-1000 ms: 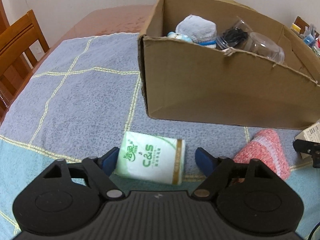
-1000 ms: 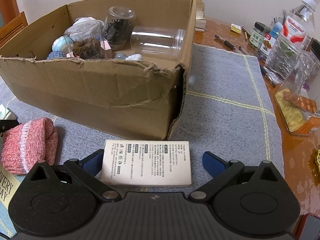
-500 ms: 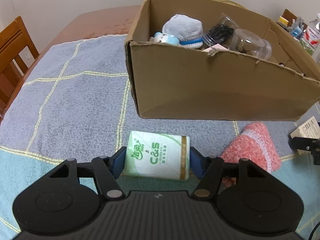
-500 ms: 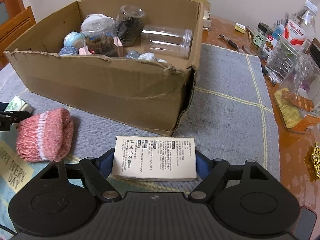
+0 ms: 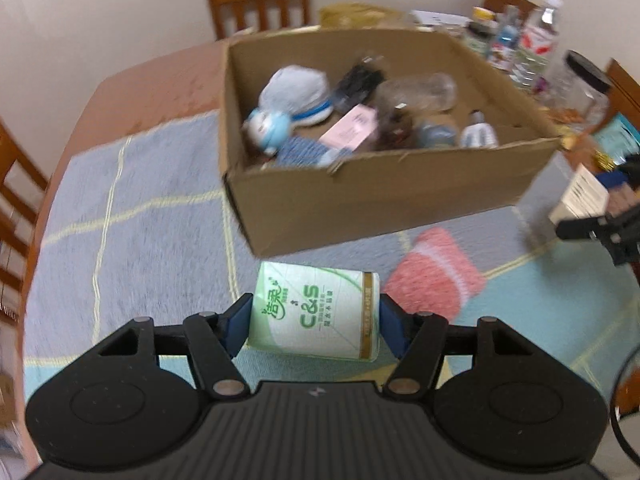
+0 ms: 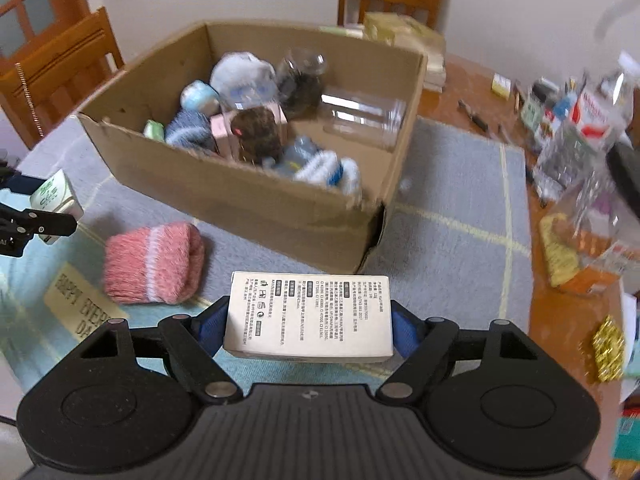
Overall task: Organize objects
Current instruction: 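Lower the cream box into the box with the right gripper while the left drops the tissue pack in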
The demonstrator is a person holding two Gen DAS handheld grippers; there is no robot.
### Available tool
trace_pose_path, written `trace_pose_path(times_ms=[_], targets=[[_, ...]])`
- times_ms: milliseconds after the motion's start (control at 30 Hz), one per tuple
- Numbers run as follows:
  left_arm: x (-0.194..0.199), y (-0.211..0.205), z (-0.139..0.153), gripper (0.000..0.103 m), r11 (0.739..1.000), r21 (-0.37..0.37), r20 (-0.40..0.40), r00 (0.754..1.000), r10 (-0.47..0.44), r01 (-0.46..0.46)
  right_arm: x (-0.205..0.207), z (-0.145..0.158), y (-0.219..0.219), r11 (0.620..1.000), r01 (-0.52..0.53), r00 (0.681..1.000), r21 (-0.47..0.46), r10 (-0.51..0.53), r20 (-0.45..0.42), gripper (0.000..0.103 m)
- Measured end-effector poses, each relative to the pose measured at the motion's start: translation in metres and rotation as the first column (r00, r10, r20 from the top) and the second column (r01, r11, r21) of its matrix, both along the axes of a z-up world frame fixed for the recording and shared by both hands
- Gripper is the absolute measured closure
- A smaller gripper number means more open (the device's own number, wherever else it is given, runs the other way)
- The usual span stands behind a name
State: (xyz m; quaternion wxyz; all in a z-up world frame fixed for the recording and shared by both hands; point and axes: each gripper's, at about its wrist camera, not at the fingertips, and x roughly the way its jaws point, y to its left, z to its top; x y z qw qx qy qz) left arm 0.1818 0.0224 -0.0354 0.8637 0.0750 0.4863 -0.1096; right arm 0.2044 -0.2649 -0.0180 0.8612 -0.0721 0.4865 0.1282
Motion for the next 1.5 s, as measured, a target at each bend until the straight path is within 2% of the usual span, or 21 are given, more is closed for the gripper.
trace_pose_path(times_ms=[267,467,600,767,900,1033,1067,1100,1133,1167,1233,1433,1500], targets=[[0.012,-0.018,0.048,0.038,0.994,-0.024,0.085,0.991,-0.104,0.107,0.004,0.041,0.002,0.999,-0.050,0.996,0.004,0.050,0.068,0.020],[0.040,-0.028,0.071,0.038,0.991,-0.019,0.153,0.980,-0.128,0.132,0.018,0.058,0.010,0.997,-0.081,0.991,0.018,0.079,0.105,0.020],[0.067,-0.035,0.071,0.038,0.990,-0.018,0.146,0.980,-0.137,0.141,0.039,0.060,0.017,0.997,-0.061,0.993,0.056,0.056,0.101,0.019],[0.102,-0.040,0.062,0.038,0.995,-0.018,0.113,0.989,-0.091,0.094,0.070,0.055,0.022,0.997,0.012,0.998,0.072,-0.017,0.062,0.020],[0.115,-0.041,0.060,0.038,0.997,0.000,0.126,0.989,-0.078,0.079,0.089,0.051,0.020,0.994,0.090,0.995,0.060,-0.093,0.040,0.019],[0.129,-0.043,0.063,0.038,0.998,0.009,0.142,0.988,-0.067,0.066,0.102,0.052,0.020,0.992,0.112,0.993,0.063,-0.115,0.040,0.019],[0.133,-0.042,0.063,0.037,0.998,0.007,0.142,0.988,-0.058,0.057,0.105,0.052,0.021,0.992,0.112,0.992,0.062,-0.115,0.043,0.019],[0.137,-0.042,0.063,0.031,0.999,0.009,0.142,0.989,-0.049,0.048,0.108,0.053,0.021,0.991,0.115,0.992,0.062,-0.118,0.047,0.019],[0.140,-0.042,0.063,0.023,0.999,0.013,0.138,0.990,-0.039,0.037,0.111,0.054,0.021,0.991,0.117,0.991,0.061,-0.121,0.051,0.019],[0.142,-0.041,0.063,0.011,1.000,0.017,0.134,0.991,-0.025,0.023,0.114,0.054,0.022,0.991,0.117,0.991,0.061,-0.121,0.055,0.020],[0.143,-0.039,0.063,0.009,1.000,0.023,0.148,0.989,-0.002,-0.002,0.120,0.054,0.023,0.991,0.122,0.990,0.056,-0.125,0.060,0.020],[0.139,-0.034,0.057,0.009,1.000,0.025,0.114,0.993,0.005,-0.008,0.134,0.054,0.027,0.993,0.109,0.991,0.045,-0.112,0.078,0.019],[0.137,-0.033,0.056,0.009,0.999,0.032,0.111,0.994,0.005,-0.008,0.139,0.054,0.030,0.994,0.100,0.990,0.034,-0.103,0.092,0.016]])
